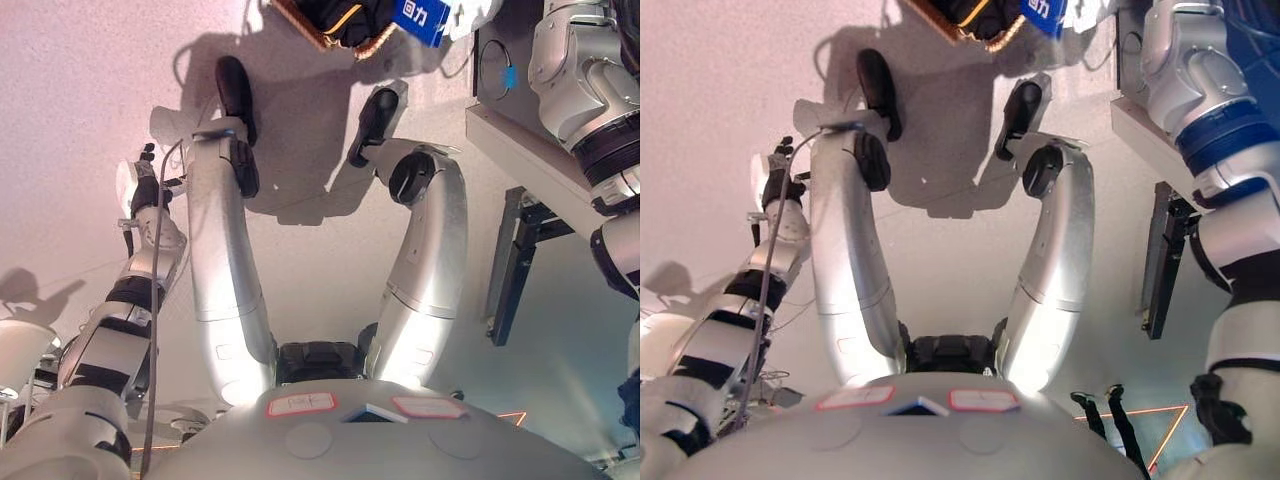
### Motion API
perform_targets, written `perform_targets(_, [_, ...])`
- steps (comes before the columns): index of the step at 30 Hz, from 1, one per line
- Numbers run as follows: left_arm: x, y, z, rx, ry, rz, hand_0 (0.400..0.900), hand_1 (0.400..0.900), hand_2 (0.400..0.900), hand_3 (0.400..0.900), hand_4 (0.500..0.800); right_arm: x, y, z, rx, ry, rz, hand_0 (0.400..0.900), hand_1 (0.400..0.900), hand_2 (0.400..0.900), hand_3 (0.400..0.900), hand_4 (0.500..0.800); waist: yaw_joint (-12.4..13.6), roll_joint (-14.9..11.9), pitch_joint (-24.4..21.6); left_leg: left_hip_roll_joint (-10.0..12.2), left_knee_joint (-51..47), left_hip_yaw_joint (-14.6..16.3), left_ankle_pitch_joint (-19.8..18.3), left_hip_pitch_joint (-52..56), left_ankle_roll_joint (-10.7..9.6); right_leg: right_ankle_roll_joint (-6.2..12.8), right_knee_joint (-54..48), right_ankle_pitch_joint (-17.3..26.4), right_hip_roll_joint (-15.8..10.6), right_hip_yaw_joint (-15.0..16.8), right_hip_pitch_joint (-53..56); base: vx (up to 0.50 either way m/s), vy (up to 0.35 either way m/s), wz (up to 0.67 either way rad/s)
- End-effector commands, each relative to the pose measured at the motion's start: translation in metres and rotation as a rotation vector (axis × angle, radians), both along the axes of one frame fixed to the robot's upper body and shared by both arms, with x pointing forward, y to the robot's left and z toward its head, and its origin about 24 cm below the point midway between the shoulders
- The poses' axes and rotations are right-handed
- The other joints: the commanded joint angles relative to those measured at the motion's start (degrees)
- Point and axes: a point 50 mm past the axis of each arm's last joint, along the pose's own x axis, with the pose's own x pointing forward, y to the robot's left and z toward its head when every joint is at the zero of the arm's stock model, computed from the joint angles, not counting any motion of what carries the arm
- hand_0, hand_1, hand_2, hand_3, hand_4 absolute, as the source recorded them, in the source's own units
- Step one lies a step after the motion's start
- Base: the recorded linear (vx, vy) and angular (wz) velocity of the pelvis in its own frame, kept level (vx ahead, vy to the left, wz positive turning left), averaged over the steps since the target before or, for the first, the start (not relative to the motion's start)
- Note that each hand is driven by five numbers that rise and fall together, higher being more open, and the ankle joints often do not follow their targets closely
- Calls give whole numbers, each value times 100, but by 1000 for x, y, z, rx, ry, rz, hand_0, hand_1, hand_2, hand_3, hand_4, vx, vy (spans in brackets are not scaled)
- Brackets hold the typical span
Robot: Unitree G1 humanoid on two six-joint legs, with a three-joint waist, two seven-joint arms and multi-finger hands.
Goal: Put the clothes in the basket into the washing machine.
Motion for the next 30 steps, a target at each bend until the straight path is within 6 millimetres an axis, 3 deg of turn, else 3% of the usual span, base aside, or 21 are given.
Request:
perform_targets(1, [-52, 25, -38, -4, 161, 147, 900, 900, 900, 900, 800, -8, 7, 25, 135, -70, 129, 900, 900, 900, 900, 800, 141, 93, -374, -41, -545, -60, 78, -7, -119, 325, -503, 224, 198, -69, 300, 18, -18, 4])
perform_targets(5, [-57, 31, -43, -39, 189, 196, 900, 900, 900, 900, 800, -10, 7, 28, 276, -43, 203, 900, 900, 900, 900, 800, 132, -16, -456, -47, -777, -153, 183, -2, -144, 357, -785, 264, 279, -246, 432, 2, -11, 0])
perform_targets(12, [-49, 38, -38, -20, 192, 227, 900, 900, 900, 900, 800, -5, 7, 24, 328, -20, 206, 900, 900, 900, 900, 800, 128, -91, -413, -30, -1222, -249, 396, 103, -234, 380, -1170, 318, 338, -420, 620, 2, -27, 8])
perform_targets(25, [-58, 40, -43, -35, 199, 266, 900, 900, 900, 900, 800, -1, 3, 24, 425, -23, 189, 900, 900, 900, 900, 800, 153, -6, -50, -88, -1131, -253, 391, -5, -207, 388, -928, 211, 290, -216, 402, -8, 21, -2])
perform_targets(30, [-52, 41, -39, -35, 184, 264, 900, 900, 900, 900, 800, 6, 10, 5, 493, 90, 212, 900, 900, 900, 900, 800, 148, -61, 75, -69, -908, -291, 334, -8, -175, 375, -677, 186, 258, -180, 350, -2, 2, -1])
